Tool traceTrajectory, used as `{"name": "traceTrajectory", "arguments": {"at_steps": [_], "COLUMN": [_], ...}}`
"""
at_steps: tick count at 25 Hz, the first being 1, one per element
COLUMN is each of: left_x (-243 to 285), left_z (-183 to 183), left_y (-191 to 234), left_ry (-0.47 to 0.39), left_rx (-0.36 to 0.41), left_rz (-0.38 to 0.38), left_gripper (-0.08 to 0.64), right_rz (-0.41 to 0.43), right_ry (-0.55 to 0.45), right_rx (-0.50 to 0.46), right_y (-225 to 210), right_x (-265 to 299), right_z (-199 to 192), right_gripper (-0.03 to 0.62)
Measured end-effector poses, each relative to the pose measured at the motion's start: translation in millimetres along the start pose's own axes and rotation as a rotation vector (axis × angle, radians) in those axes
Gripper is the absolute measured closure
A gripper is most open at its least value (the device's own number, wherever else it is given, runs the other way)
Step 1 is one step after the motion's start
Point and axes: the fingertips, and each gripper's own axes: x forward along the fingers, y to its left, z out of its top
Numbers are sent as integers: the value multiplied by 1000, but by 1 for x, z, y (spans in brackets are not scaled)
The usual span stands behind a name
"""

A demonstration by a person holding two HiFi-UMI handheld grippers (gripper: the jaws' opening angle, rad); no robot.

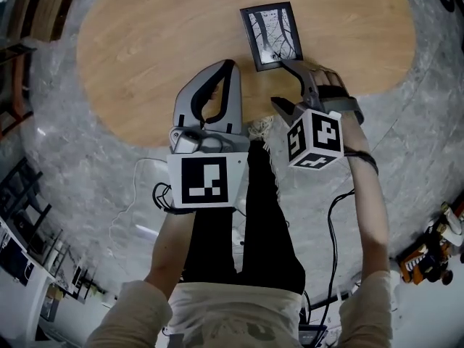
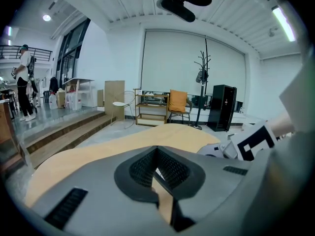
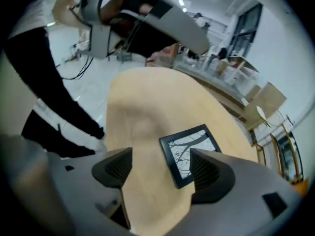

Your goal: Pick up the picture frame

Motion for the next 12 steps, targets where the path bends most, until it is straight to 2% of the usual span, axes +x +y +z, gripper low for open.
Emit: {"name": "traceTrajectory", "arguments": {"at_steps": [3, 5, 12], "left_x": [-1, -2, -6], "left_z": [-9, -15, -25], "left_y": [5, 8, 16], "left_ry": [10, 25, 34], "left_rx": [-15, -16, -34], "left_rz": [11, 12, 23], "left_gripper": [551, 551, 551], "right_rz": [130, 186, 274], "right_ry": [77, 121, 210], "right_rx": [-96, -137, -205], "right_y": [12, 15, 14], "right_x": [17, 25, 37], "right_z": [-13, -19, -27], "right_gripper": [233, 214, 193]}}
